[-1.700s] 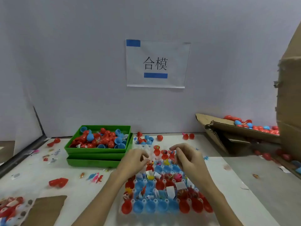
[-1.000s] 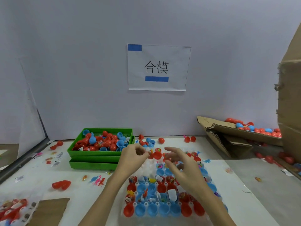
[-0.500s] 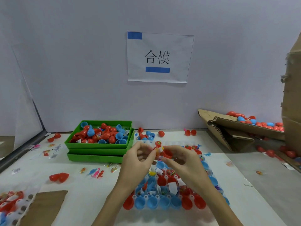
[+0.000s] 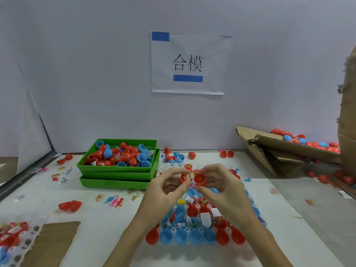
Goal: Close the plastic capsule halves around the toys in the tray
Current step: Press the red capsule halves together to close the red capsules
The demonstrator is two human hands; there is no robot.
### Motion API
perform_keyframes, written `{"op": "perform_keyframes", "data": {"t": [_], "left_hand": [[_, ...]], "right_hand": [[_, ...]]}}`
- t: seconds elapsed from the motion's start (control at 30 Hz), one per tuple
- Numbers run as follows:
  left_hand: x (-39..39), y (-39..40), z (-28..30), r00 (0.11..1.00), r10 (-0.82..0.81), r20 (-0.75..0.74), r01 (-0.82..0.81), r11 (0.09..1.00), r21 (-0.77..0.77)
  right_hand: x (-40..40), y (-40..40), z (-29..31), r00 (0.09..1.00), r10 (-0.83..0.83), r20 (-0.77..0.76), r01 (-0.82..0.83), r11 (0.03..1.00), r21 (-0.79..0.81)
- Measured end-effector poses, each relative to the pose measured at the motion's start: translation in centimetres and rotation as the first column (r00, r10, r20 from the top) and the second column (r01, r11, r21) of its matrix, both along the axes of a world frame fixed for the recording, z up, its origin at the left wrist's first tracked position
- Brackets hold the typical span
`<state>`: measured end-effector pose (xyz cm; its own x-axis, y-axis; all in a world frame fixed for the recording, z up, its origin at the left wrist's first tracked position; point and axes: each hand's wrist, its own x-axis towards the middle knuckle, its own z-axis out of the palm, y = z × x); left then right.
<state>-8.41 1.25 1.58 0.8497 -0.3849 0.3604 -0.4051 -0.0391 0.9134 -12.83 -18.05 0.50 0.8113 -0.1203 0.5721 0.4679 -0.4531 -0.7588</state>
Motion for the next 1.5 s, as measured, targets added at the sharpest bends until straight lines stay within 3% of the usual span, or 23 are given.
{"op": "perform_keyframes", "data": {"t": [0.13, 0.7, 0.87, 0.97, 1.17, 1.5], "left_hand": [[0.2, 0.0, -0.3, 1.0, 0.004, 0.004, -0.004, 1.0, -0.017], [-0.7, -1.4, -1.1, 0.983, 0.186, -0.004, -0.184, 0.968, -0.172], [-0.8, -1.2, -0.7, 0.994, 0.042, -0.104, -0.067, 0.966, -0.251], [-0.9, -1.1, -0.5, 0.995, -0.04, -0.087, 0.017, 0.968, -0.25], [-0.8, -1.0, -0.5, 0.997, 0.07, -0.034, -0.076, 0.974, -0.213], [-1.2, -1.3, -0.7, 0.998, 0.062, -0.022, -0.066, 0.959, -0.276]], "right_hand": [[-0.3, 0.1, 0.2, 0.998, 0.055, -0.011, -0.054, 0.996, 0.065], [-0.5, 1.5, -0.3, 0.998, 0.057, 0.034, -0.055, 0.996, -0.073], [-0.6, 1.4, -0.1, 0.994, -0.037, 0.105, 0.047, 0.994, -0.098], [-0.7, 1.0, 0.1, 0.993, -0.019, 0.115, 0.024, 0.999, -0.043], [-0.8, 1.2, 0.0, 0.996, 0.055, 0.076, -0.057, 0.998, 0.014], [-0.6, 1.6, -0.3, 0.998, 0.004, 0.068, -0.008, 0.998, 0.059]]}}
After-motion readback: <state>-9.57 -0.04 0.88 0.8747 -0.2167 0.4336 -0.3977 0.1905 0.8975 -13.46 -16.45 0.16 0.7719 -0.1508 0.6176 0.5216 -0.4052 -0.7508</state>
